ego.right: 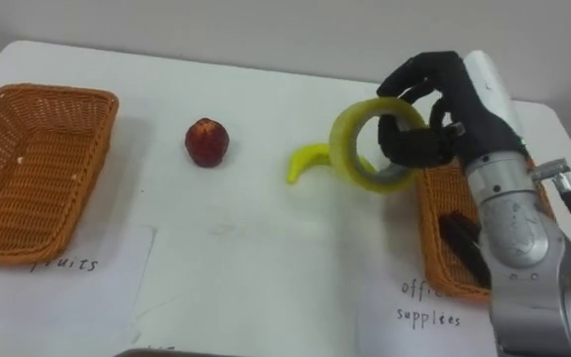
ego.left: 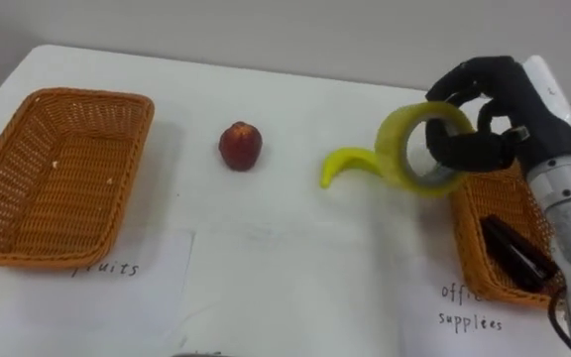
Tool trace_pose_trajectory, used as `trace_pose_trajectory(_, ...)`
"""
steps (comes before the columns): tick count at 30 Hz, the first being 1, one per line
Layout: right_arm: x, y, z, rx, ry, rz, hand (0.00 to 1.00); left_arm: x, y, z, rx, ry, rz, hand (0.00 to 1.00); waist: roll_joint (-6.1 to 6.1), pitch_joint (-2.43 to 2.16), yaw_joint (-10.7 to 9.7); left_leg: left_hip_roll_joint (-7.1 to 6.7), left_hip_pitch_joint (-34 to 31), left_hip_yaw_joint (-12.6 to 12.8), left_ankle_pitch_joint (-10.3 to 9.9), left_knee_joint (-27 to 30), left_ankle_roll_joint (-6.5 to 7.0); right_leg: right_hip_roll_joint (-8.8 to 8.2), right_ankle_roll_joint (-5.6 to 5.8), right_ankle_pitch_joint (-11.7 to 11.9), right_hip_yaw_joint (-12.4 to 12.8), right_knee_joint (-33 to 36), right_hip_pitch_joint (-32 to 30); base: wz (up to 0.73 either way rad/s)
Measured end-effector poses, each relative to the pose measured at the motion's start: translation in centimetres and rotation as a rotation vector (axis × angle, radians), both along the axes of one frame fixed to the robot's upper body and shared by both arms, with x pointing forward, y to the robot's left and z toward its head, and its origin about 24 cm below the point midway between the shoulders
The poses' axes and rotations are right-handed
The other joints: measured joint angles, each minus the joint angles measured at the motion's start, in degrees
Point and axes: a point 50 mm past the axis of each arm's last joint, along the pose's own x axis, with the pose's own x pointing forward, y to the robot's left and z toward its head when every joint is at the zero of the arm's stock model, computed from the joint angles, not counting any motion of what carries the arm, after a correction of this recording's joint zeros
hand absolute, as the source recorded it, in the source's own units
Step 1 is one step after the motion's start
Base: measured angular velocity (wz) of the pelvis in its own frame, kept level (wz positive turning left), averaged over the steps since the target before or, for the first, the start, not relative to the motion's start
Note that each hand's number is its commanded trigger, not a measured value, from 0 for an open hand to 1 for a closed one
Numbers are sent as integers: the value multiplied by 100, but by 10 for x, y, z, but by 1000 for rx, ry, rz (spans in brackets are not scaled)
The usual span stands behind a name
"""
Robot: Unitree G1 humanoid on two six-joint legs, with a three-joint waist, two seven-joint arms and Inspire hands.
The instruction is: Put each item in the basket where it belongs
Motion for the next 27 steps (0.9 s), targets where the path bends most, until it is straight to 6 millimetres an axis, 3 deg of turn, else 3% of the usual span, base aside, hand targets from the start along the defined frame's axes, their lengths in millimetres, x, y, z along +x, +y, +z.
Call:
trace_pose_trajectory(9,0,-11,0,30,6,-24,100,-1,0,0,-2,6,2,0,-25,-2,-70,21,81,139,-1,-12,-2,33,-4,3,175,-14,13,-8)
trace_pose_trajectory(14,-1,-15,-5,37,25,-42,100,-1,1,0,0,3,2,0,-29,-7,-233,44,80,153,-4,-73,-3,64,-9,6,188,-20,-18,-1)
trace_pose_trajectory(27,-12,-47,-23,73,79,-194,100,-6,6,2,17,-2,34,0,-69,-38,-373,69,92,283,-3,-75,-4,94,-30,18,313,-13,-74,-5)
